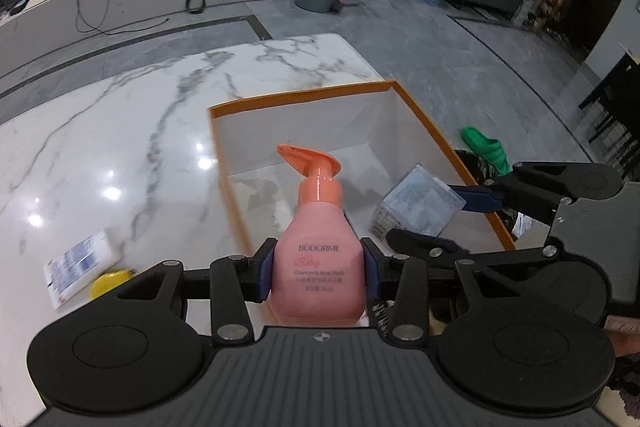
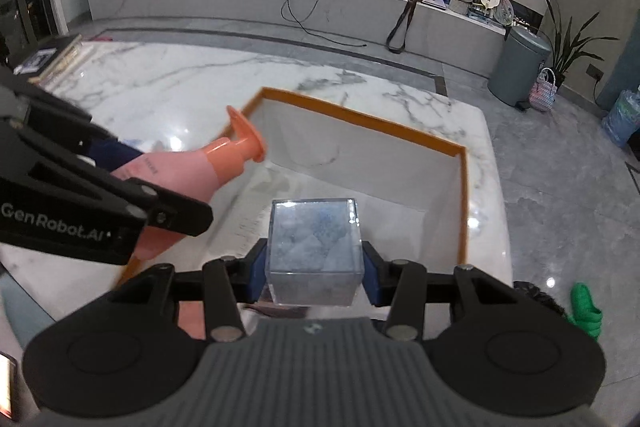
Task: Organize rigid objects
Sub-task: 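Lift and carry the pink bottle and clear cube box over the orange box, then lower the pink bottle and cube box into the orange box, open both grippers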
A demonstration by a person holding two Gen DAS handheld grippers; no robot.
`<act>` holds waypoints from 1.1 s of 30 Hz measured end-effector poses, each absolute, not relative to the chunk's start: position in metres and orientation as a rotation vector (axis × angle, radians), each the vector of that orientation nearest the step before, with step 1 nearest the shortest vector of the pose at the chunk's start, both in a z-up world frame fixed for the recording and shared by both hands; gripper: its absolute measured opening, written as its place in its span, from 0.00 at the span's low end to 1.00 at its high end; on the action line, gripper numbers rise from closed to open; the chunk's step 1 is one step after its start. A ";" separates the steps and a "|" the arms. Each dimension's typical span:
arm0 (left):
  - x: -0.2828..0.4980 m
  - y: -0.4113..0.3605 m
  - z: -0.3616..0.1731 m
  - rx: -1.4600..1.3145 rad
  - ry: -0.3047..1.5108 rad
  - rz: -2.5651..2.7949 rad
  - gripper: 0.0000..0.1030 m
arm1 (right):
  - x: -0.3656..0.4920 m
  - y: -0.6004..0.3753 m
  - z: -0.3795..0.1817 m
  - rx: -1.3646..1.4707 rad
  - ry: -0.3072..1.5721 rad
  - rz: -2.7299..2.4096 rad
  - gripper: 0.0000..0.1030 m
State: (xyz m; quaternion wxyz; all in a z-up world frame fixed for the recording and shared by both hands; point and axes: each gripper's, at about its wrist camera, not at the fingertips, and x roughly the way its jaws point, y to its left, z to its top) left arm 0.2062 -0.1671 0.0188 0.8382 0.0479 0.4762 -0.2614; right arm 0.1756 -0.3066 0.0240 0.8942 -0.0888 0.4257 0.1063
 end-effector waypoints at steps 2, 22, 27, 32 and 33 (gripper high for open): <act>0.212 -0.178 0.014 0.098 1.025 -0.562 0.48 | 0.182 -0.312 0.019 -0.206 0.894 0.220 0.45; 0.264 -0.218 -0.031 0.009 1.136 -0.471 0.47 | 0.232 -0.319 -0.029 -0.467 0.998 0.348 0.45; 0.273 -0.216 -0.031 0.066 1.112 -0.431 0.47 | 0.254 -0.324 -0.039 -0.503 1.041 0.428 0.45; 0.281 -0.213 -0.033 0.072 1.106 -0.427 0.48 | 0.265 -0.323 -0.046 -0.579 1.038 0.491 0.45; 0.281 -0.213 -0.033 0.078 1.101 -0.425 0.47 | 0.266 -0.323 -0.045 -0.572 1.029 0.508 0.45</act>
